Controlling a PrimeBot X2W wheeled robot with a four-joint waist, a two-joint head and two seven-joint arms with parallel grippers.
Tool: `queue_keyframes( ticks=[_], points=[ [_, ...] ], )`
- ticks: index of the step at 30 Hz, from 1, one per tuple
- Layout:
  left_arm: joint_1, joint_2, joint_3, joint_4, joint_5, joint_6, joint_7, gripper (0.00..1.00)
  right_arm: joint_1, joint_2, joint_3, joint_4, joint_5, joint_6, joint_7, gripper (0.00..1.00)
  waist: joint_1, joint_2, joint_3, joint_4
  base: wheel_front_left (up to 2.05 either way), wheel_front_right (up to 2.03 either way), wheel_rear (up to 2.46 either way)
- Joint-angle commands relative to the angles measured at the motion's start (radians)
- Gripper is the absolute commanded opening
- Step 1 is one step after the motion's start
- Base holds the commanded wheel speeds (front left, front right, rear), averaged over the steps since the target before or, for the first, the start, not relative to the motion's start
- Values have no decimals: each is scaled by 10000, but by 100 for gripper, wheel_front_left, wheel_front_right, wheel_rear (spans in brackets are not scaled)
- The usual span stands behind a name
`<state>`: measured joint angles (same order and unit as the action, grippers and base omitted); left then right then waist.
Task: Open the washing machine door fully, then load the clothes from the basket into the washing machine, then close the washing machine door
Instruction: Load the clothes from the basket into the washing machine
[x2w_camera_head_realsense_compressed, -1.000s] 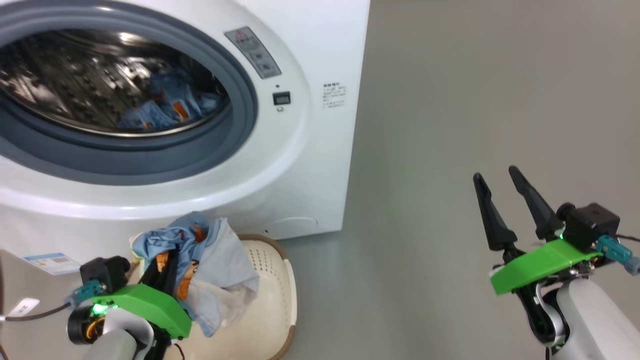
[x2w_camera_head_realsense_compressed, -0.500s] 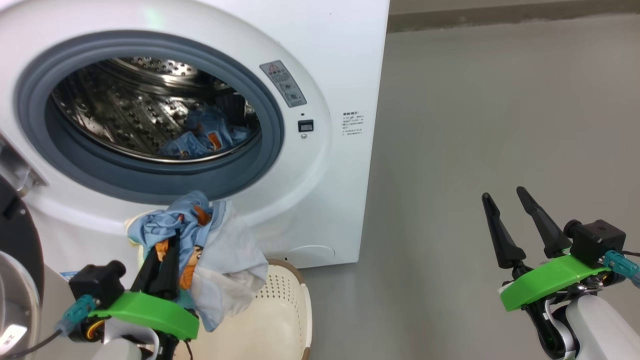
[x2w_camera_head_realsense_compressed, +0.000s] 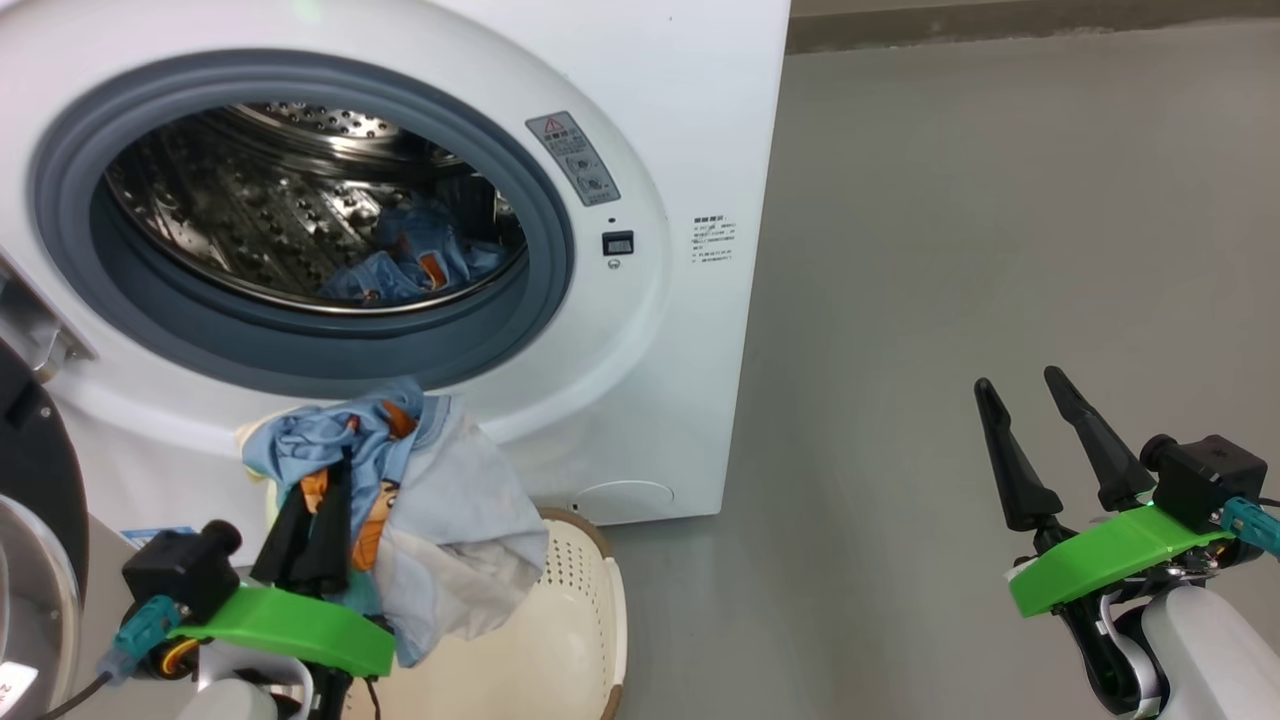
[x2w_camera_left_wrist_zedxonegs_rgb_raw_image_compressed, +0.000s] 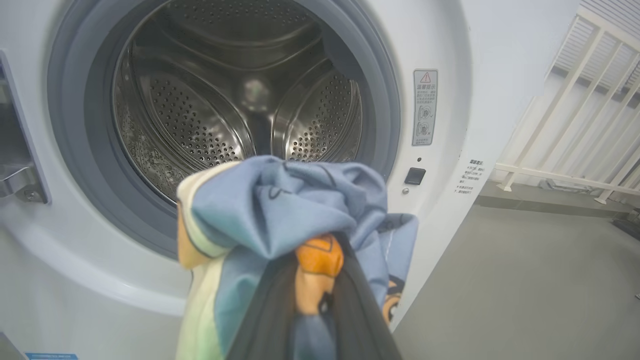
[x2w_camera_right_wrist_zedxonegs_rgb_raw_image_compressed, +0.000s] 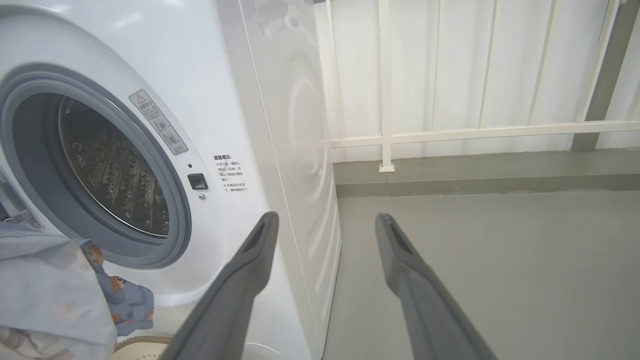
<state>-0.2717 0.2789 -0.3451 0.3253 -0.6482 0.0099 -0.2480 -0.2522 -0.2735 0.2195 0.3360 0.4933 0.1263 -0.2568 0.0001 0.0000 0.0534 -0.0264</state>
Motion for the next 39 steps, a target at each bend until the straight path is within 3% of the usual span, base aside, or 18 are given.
queue_keyframes(
  ticks=[1, 13, 24, 39],
  points=[
    [-415, 315, 425, -321, 53, 58, -122, 0, -23, -166, 107, -258, -37, 44, -49, 100, -1, 0, 57, -10, 0, 0, 0],
    [-1660, 463, 925, -257, 202, 33, -133, 0, -399, -158, 302, -341, -133, 44, -49, 100, -1, 0, 742, -346, 0, 0, 0],
    [-3840, 921, 2049, -222, 707, -104, -136, 0, -810, -43, 143, -624, -379, 44, -49, 100, -1, 0, 2226, -864, 0, 0, 0],
    [-7367, 1102, 1844, 4208, 976, -990, -137, 0, -1716, 443, 167, -1100, -827, 44, -49, 100, -1, 0, 4858, -1510, 0, 0, 0]
  ],
)
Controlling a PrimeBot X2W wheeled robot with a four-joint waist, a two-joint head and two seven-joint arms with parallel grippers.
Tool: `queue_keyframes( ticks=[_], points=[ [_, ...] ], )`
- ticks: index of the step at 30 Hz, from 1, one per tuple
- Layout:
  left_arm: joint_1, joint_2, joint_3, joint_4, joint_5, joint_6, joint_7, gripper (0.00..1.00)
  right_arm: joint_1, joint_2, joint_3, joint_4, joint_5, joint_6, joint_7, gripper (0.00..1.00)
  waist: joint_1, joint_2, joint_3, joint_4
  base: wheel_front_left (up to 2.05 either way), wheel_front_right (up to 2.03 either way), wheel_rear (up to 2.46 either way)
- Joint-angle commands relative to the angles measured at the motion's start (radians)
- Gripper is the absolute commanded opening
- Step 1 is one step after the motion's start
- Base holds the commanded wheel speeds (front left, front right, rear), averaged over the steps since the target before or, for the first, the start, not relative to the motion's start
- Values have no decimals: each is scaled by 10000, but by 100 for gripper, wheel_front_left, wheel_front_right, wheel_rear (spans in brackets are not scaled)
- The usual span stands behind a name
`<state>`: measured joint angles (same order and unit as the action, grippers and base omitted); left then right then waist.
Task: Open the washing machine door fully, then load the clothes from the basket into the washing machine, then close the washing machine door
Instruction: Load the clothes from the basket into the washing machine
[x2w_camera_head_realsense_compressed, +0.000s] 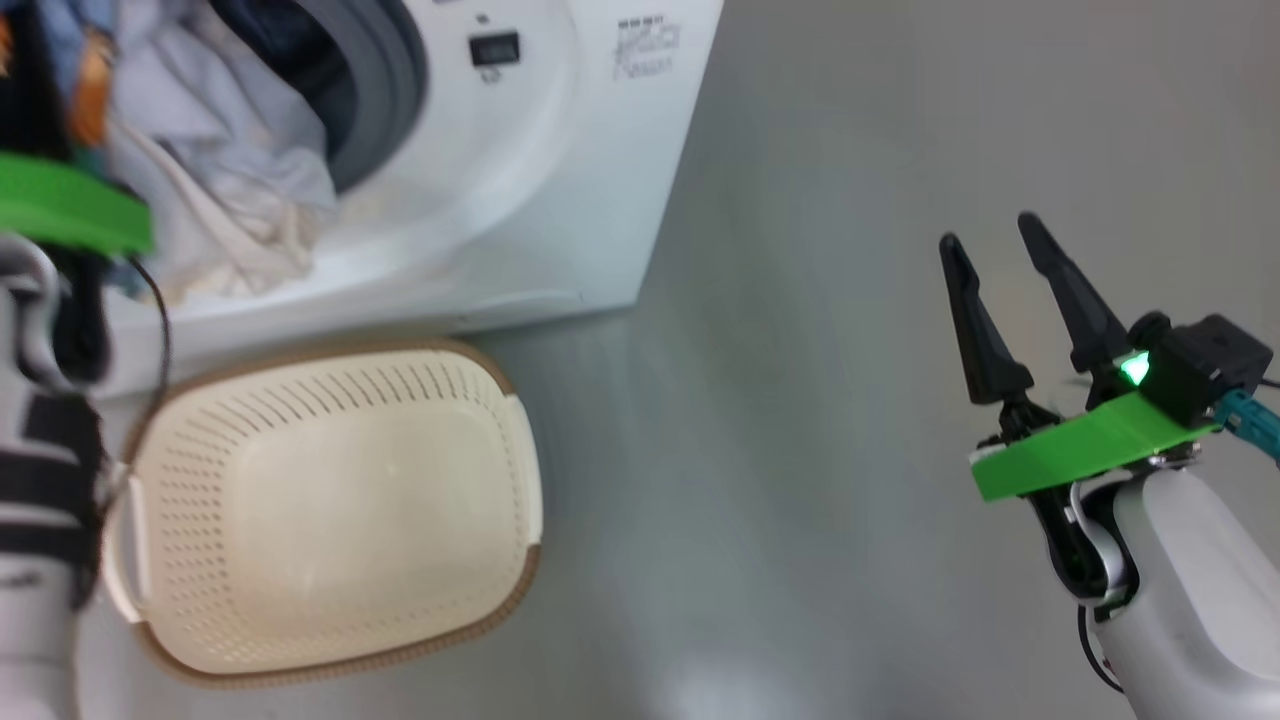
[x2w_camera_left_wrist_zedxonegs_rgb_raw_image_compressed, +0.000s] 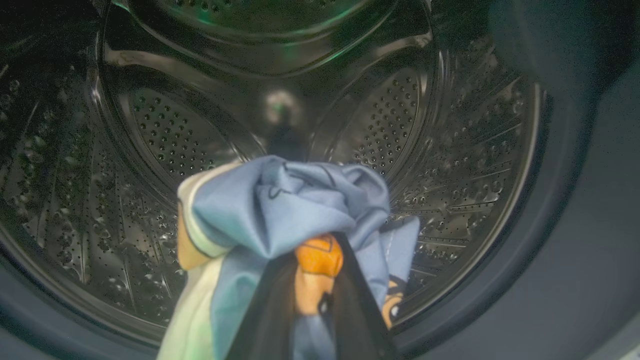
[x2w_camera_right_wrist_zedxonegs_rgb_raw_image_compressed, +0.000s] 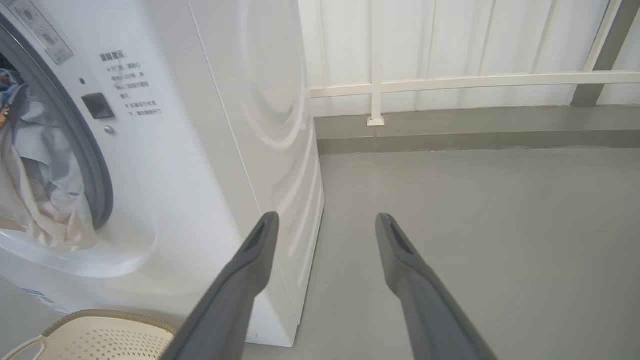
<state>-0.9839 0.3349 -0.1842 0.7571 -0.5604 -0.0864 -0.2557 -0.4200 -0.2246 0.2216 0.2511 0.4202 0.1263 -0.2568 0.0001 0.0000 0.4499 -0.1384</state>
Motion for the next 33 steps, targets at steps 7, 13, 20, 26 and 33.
queue_keyframes(
  ticks=[7, 13, 20, 26, 33],
  points=[
    [-2042, 892, 236, 1643, 240, -242, -60, 0, -305, 158, 146, -372, -266, 44, -49, 100, -1, 0, 1797, -899, 0, 0, 0],
    [-3289, 1170, 533, 1618, 638, -268, -60, 0, -313, 254, 119, -496, -367, 44, -49, 100, -1, 0, 2303, -1277, 0, 0, 0],
    [-3120, 705, 2470, -1201, 1660, -209, -60, 0, -308, 441, 63, -595, -443, 44, -49, 100, -1, 0, 2698, -1310, 0, 0, 0],
    [-2687, 223, 2612, 668, 1989, -325, -19, 100, -355, 535, 216, -439, -434, 44, -49, 100, -1, 0, 2530, -1186, 0, 0, 0],
    [-3350, 217, 2055, 2617, 2156, -388, 126, 100, -414, 524, 264, -341, -401, 44, -49, 100, -1, 0, 2295, -1066, 0, 0, 0]
  ],
)
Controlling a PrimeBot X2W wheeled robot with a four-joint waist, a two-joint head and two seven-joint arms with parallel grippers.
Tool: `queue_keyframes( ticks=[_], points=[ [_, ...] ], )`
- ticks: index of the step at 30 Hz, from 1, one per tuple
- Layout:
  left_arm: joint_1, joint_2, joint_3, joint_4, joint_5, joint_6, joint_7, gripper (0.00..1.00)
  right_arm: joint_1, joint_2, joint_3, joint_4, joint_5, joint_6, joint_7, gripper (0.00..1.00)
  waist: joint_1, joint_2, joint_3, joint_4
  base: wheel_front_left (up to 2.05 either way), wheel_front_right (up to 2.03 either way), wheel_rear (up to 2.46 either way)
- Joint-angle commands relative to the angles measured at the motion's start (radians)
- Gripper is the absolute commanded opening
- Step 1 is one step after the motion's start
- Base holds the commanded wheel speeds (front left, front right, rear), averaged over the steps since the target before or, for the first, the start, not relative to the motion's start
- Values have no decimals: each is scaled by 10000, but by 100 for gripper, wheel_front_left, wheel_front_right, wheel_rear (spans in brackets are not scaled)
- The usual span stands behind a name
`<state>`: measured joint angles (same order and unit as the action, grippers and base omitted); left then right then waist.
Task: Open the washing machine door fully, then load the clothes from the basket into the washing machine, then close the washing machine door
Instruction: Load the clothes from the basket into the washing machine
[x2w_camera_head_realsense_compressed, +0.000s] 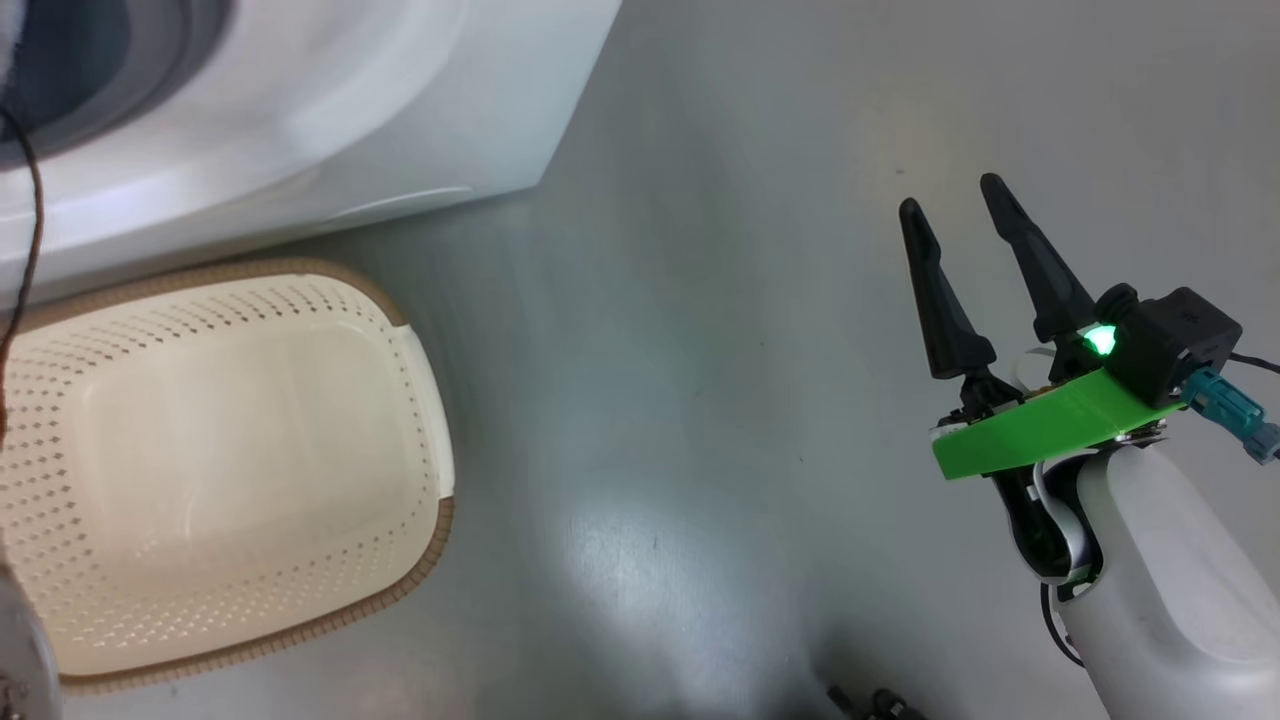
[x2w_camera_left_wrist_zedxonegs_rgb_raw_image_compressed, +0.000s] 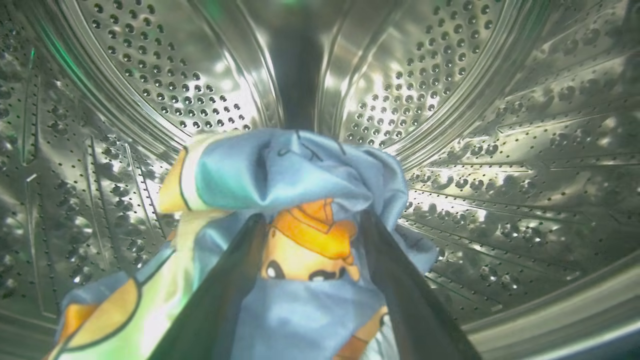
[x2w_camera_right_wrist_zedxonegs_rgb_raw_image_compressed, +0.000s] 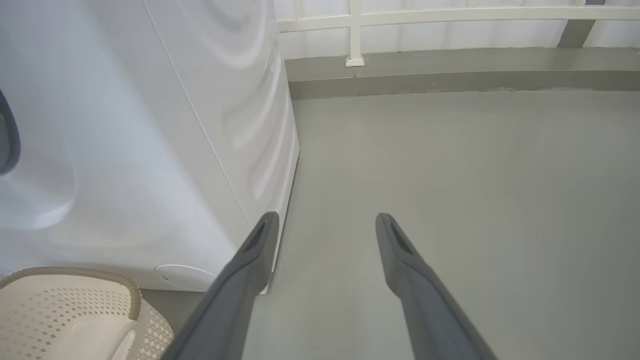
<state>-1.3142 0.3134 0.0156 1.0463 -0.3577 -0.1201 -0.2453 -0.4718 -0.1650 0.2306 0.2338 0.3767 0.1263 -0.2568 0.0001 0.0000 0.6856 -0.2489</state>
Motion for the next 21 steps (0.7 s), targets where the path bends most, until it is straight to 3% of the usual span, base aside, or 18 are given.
queue_keyframes(
  ticks=[1, 11, 21],
  points=[
    [-109, 429, -17, -106, 143, -60, 2, 100, 97, -69, 176, -155, 45, 44, -49, 100, -1, 0, -125, 53, 0, 0, 0],
    [471, 261, -542, 552, -52, -101, -154, 100, 66, -30, 256, 75, 213, 44, -49, 100, -1, 0, -1058, 191, 0, 0, 0],
    [2744, 279, -615, -988, -360, -104, -162, 100, 297, -57, 278, 316, 451, 44, -49, 100, -1, 0, -2430, 375, 0, 0, 0]
  ],
)
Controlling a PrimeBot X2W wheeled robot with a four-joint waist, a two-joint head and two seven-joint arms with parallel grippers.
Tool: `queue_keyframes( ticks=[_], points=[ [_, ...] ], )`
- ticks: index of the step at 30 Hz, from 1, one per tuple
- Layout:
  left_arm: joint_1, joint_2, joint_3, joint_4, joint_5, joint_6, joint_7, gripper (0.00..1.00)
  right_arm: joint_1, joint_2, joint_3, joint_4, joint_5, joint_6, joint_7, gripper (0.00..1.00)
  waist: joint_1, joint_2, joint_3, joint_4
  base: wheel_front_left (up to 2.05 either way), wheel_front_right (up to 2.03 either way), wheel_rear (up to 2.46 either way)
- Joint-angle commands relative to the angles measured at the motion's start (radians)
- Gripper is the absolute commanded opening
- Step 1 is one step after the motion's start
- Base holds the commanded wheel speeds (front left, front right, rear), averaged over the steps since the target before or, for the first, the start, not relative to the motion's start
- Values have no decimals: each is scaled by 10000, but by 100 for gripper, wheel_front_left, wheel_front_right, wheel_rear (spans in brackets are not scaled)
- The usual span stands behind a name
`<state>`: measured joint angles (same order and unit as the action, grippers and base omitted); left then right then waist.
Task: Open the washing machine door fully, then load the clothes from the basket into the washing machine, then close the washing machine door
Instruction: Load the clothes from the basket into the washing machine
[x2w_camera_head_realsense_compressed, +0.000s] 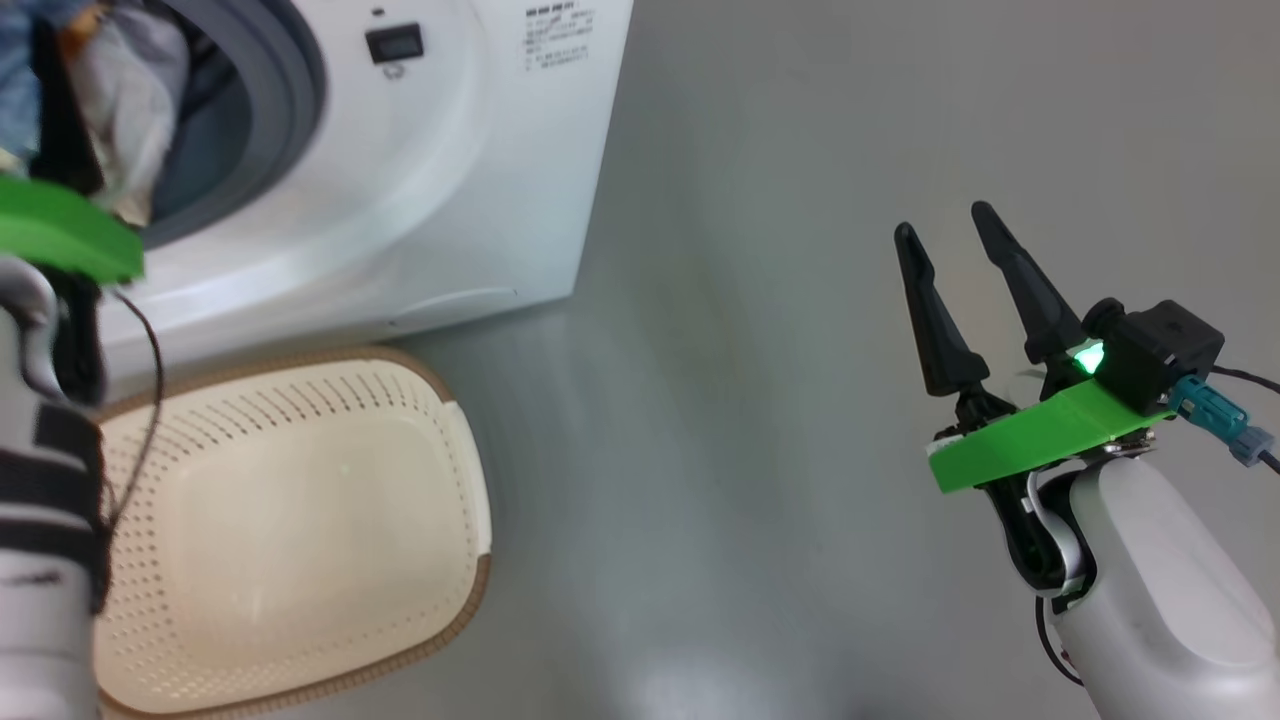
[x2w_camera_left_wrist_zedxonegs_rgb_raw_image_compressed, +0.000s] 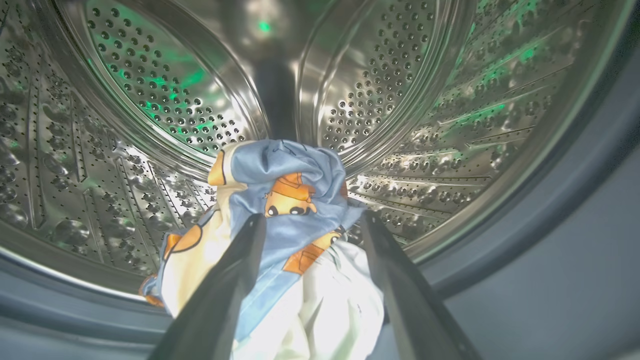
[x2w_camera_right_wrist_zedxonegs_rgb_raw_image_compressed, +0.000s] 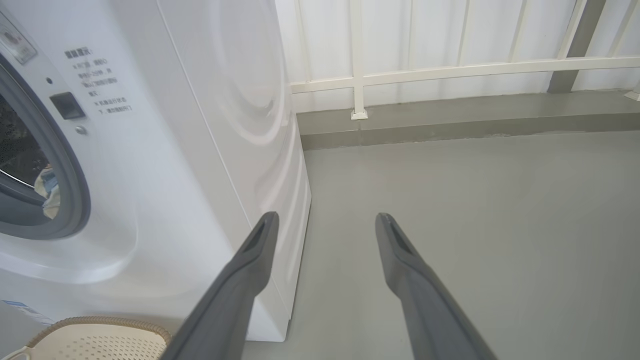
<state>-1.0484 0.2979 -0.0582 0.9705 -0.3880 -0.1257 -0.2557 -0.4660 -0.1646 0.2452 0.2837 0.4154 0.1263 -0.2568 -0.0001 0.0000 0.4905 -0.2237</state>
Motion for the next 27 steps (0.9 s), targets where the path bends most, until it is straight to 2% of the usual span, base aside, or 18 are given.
queue_keyframes(
  ticks=[1, 13, 27],
  points=[
    [343, 401, 122, -383, -95, -48, -59, 100, 283, -80, 121, -158, 90, 44, -49, 100, 1, 0, -625, 157, 0, 0, 0],
    [3265, -40, 145, -2002, -482, -49, -60, 100, 959, -438, 0, 130, 340, 44, -49, 100, 1, 0, -2303, 852, 0, 0, 0],
    [5848, -567, 345, -3775, -505, -49, -60, 100, 1656, -677, -162, 266, 545, 44, -49, 100, 1, 0, -3559, 1751, 0, 0, 0]
  ],
)
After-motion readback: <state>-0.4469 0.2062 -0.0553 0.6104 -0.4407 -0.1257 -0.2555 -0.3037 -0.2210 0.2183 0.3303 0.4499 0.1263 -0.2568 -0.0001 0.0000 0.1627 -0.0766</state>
